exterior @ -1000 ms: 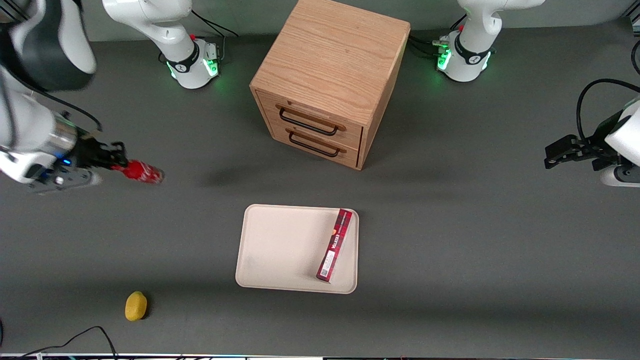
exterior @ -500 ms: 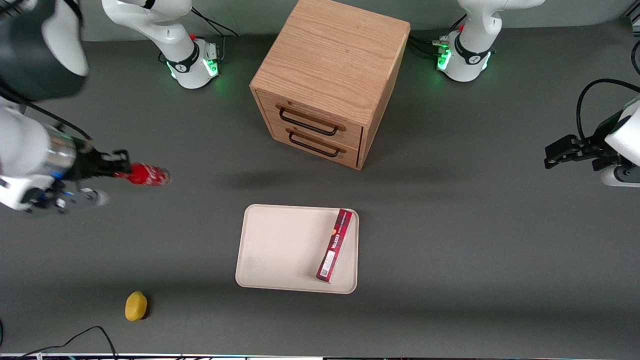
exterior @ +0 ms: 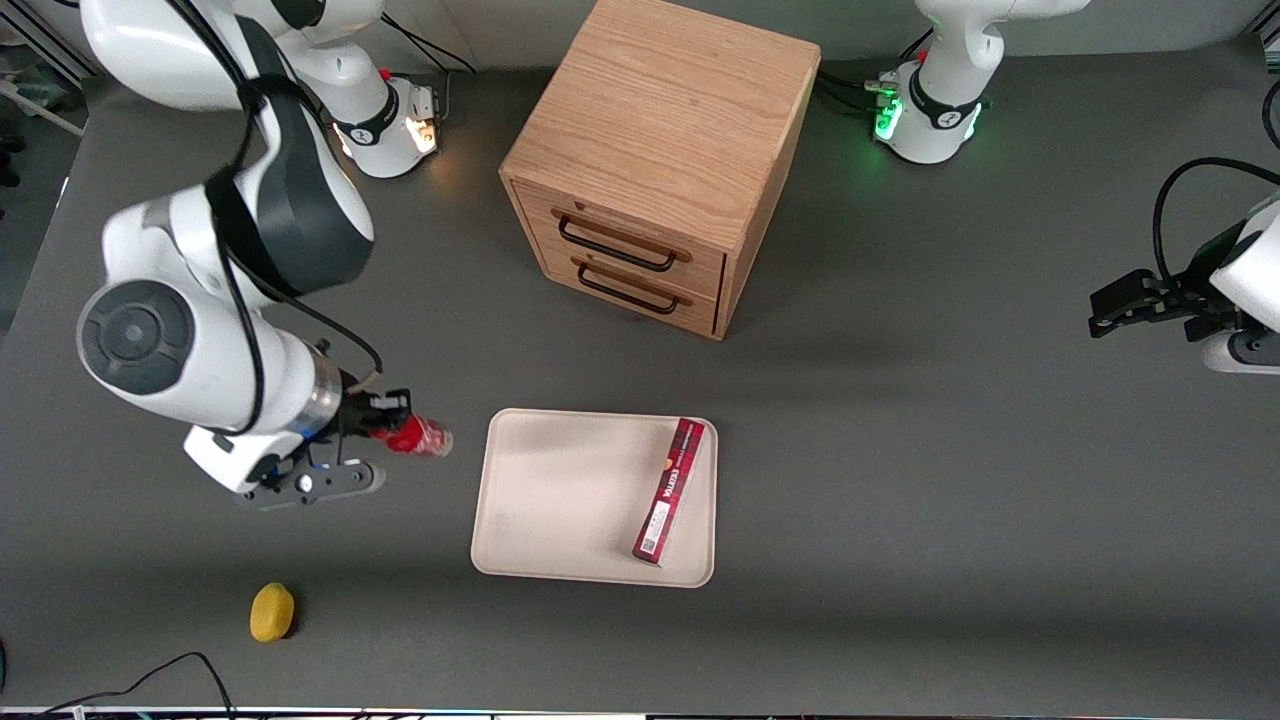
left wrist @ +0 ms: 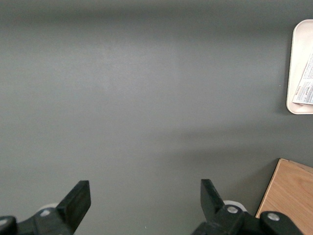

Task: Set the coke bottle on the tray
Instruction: 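Carry the bottle with the right gripper over the cream tray and lower it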

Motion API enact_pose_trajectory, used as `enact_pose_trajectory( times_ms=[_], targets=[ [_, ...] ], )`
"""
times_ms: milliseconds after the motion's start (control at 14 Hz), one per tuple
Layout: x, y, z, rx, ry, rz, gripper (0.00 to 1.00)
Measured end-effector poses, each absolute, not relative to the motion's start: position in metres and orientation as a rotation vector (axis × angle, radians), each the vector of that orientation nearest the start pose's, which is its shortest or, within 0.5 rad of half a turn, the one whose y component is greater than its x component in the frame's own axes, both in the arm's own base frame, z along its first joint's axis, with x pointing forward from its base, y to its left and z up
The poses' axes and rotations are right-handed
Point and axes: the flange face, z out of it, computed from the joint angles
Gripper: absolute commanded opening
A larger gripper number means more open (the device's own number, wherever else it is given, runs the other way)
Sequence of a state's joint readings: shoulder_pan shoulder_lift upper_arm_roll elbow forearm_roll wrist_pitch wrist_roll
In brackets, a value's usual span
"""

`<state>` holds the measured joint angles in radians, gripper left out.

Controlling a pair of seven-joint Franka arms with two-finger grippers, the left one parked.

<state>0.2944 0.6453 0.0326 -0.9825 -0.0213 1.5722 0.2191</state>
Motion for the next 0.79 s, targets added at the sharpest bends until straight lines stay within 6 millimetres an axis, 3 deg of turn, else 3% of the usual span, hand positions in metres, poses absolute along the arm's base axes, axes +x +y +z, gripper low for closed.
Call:
enact_pose_trajectory(
  times_ms=[357,786],
  targets=[
    [0.717,0.259,0.404,-3.136,-0.011,-0.015,0.00],
    [0.724,0.280,0.364,-3.119,0.047,-0.072,0.00]
  ],
)
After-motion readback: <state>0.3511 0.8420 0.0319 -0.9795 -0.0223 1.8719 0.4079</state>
